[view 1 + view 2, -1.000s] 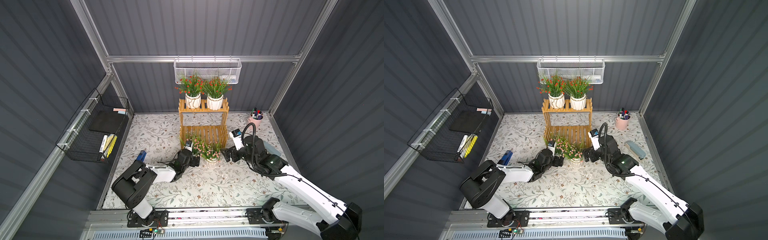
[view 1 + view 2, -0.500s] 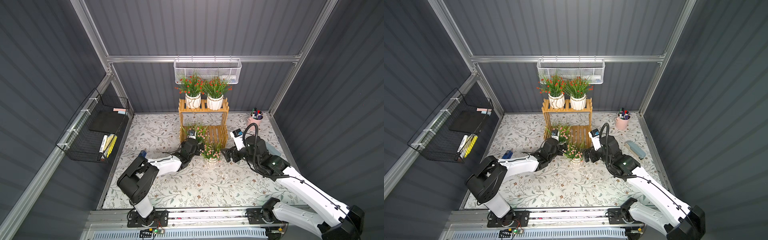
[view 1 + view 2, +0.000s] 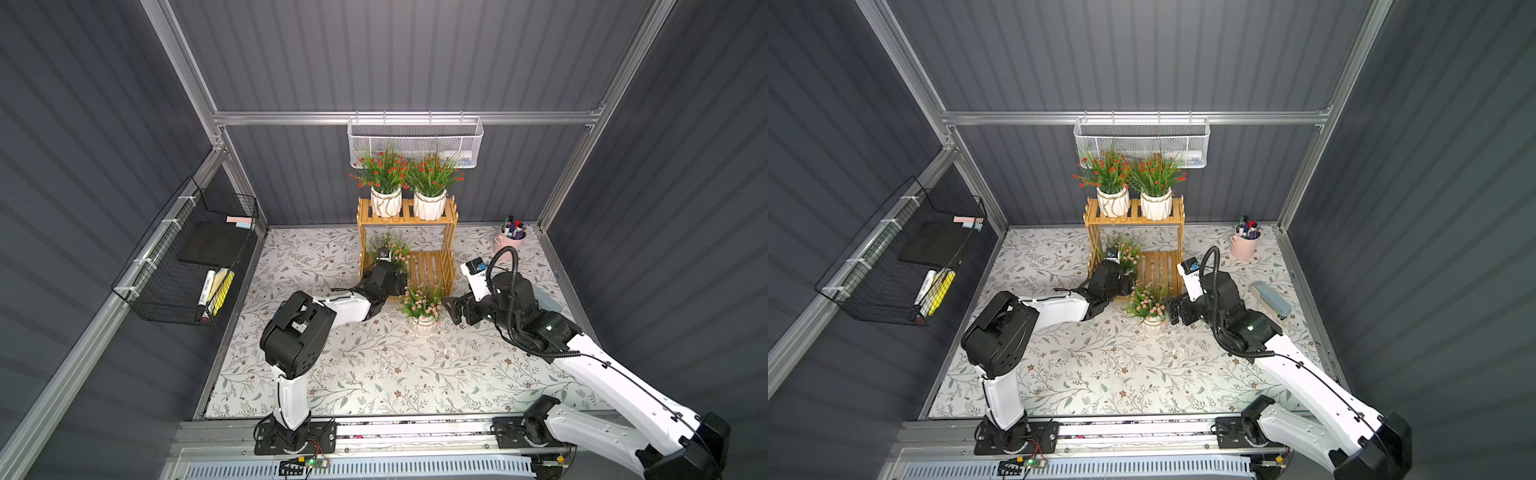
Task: Place the baby's breath potted plants on the rack by color
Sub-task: Place the baby's breath potted plant on the rack.
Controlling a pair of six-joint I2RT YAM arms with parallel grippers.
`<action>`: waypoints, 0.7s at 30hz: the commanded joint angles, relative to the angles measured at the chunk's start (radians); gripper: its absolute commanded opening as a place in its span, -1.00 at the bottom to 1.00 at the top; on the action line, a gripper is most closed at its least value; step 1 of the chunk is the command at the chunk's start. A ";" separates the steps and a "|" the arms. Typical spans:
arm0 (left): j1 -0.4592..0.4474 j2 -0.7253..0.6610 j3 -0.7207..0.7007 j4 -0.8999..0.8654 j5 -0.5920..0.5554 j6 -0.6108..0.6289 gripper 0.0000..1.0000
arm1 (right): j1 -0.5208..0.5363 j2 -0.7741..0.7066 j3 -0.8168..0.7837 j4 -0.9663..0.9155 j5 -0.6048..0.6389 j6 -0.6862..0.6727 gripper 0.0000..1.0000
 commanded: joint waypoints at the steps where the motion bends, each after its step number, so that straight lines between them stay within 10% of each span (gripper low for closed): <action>1: 0.018 0.024 0.068 0.014 0.015 0.017 0.59 | 0.005 0.005 -0.004 -0.001 -0.005 0.004 0.98; 21: 0.042 0.026 0.091 -0.061 0.036 0.028 0.99 | 0.006 -0.008 -0.011 -0.029 -0.004 0.031 0.98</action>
